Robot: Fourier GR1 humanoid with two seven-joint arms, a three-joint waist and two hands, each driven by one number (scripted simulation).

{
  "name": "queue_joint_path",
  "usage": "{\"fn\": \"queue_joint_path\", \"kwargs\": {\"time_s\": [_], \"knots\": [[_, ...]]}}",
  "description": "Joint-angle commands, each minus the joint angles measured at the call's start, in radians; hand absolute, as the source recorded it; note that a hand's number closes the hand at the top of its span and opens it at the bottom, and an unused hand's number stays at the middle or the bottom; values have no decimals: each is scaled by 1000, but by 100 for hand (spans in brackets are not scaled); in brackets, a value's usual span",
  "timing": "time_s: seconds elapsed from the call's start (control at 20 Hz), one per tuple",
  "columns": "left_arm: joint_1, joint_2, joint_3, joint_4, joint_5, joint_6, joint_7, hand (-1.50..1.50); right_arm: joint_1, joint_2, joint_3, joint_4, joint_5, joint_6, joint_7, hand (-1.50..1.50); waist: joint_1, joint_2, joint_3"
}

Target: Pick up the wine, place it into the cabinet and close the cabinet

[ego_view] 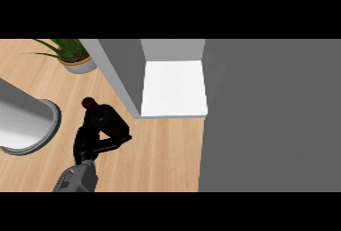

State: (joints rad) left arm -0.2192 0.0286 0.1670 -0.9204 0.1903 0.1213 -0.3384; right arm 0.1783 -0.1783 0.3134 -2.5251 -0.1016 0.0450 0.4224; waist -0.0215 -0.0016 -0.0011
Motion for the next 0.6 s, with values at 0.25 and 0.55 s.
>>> {"fn": "queue_joint_path", "kwargs": {"time_s": [0.25,0.55], "knots": [[-42,-28,53,83,156,-33,-94,-150,67,-5,28,-237,-35,-17,81,-150,1,-3,0],[-138,-28,81,222,177,-68,-151,-150,4,-6,27,-253,-44,-39,153,-150,-5,0,-1]]}}
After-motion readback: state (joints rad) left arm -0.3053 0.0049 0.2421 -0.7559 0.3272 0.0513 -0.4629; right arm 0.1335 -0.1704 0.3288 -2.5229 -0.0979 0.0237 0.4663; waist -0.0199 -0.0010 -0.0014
